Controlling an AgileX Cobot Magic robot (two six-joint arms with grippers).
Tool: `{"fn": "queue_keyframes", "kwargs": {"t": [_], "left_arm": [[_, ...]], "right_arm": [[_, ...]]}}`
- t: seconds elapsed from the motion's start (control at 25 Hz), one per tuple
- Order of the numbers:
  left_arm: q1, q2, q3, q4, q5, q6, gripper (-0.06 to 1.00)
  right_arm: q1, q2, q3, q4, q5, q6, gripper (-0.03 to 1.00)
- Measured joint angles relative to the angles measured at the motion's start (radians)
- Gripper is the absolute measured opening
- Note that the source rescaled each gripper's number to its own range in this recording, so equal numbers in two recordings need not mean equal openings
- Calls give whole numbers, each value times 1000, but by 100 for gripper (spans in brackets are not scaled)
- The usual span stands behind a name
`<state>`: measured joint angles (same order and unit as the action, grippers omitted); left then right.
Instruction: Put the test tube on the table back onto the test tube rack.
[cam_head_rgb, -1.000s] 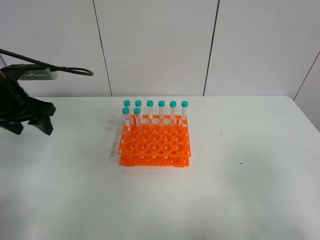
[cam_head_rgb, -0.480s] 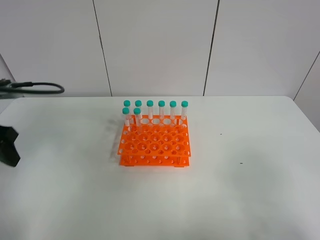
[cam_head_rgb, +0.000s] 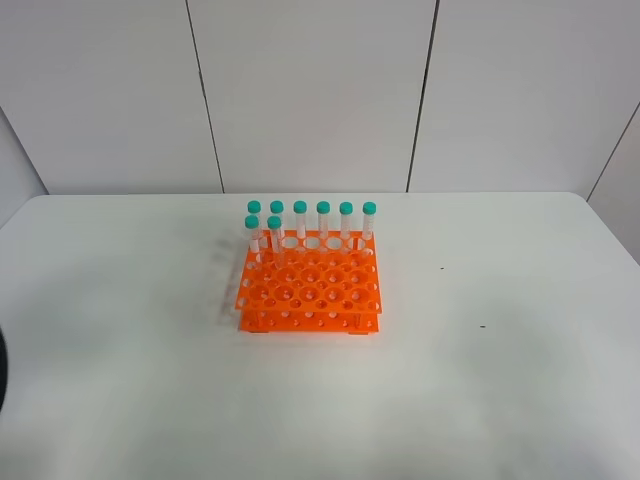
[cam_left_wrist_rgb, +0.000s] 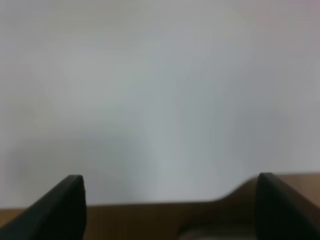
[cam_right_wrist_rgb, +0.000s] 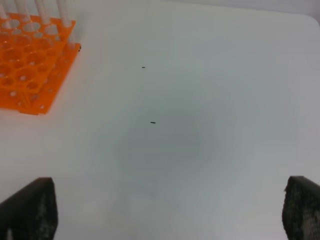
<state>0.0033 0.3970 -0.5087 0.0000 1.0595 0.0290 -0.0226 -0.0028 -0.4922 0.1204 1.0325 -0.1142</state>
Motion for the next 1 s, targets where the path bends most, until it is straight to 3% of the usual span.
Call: {"fn": "queue_keyframes", "kwargs": {"t": [0.6,1.0], "left_arm": [[0,-376,3,0,-2,0,98],[0,-403,3,0,-1,0,98]], "right_arm": [[0,0,0,0,0,0,100],[0,0,0,0,0,0,100]]}}
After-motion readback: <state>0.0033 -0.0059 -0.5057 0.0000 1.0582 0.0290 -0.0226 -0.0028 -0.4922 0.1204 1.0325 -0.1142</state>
